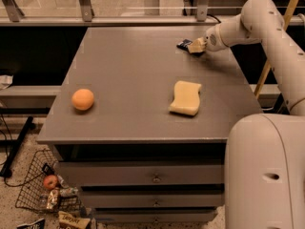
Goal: Move rxbar blueberry near sponge
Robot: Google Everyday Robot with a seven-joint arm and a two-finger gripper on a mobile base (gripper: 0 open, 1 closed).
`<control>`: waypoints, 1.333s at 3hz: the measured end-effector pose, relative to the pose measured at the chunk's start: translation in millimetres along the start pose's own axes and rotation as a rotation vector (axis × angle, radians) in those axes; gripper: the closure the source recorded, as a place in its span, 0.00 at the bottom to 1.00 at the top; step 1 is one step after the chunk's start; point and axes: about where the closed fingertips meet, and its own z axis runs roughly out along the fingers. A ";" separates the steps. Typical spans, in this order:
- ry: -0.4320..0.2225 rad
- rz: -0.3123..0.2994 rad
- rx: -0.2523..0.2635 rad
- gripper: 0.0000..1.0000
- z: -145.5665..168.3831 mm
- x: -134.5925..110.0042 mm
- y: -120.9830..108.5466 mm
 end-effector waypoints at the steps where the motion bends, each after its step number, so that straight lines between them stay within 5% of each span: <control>1: 0.000 0.000 0.000 1.00 0.0 0.0 0.0; 4: 0.000 -0.001 0.000 1.00 -0.2 -0.1 0.1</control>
Offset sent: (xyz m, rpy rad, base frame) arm -0.1144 0.0132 0.1378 -0.1220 -0.4147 0.1591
